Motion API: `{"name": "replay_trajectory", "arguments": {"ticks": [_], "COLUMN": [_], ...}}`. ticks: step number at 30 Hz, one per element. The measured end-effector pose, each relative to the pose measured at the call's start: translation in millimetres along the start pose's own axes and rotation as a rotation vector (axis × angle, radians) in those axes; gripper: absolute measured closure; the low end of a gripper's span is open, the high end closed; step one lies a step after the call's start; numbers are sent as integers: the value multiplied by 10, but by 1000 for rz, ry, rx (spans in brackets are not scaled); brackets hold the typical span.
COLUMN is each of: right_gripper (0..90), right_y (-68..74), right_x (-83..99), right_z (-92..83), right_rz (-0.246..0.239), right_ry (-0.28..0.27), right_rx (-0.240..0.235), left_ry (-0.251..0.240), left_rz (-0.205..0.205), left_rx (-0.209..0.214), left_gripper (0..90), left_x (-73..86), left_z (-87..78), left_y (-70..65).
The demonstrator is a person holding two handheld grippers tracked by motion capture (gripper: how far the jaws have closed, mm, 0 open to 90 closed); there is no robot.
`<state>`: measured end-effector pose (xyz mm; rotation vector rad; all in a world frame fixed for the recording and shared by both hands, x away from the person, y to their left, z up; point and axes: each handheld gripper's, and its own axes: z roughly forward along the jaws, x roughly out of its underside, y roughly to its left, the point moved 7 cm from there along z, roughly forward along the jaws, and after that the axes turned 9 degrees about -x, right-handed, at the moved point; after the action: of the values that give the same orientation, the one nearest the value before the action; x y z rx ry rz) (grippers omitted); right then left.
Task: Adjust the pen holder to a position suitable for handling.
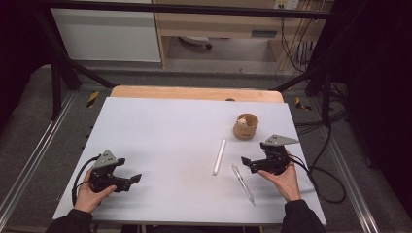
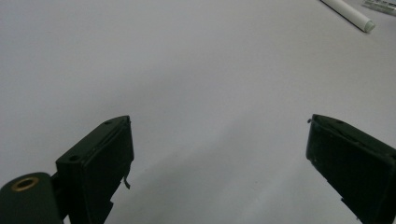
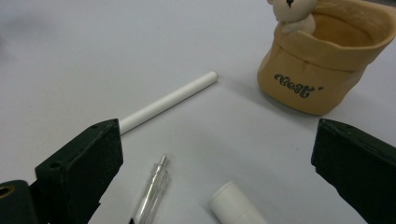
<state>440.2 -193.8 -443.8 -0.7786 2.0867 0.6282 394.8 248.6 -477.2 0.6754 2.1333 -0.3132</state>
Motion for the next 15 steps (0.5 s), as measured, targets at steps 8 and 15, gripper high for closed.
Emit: {"name": "replay_trajectory", "arguments": {"ticks": [8, 15], "right_gripper": [46, 95], "right_y": [-102, -202], "right_x": [-210, -367], "right_z": [96, 207], "right_rz": [-29, -59], "right_ry": [-5, -10], "right_rx": [43, 70], "left_ry": [3, 4], "left_rz": [-2, 0], "left_rx": [0, 1], "left_gripper": [75, 76], "left_x": [2, 4], "left_z": [1, 4], "left_y": [3, 4]}}
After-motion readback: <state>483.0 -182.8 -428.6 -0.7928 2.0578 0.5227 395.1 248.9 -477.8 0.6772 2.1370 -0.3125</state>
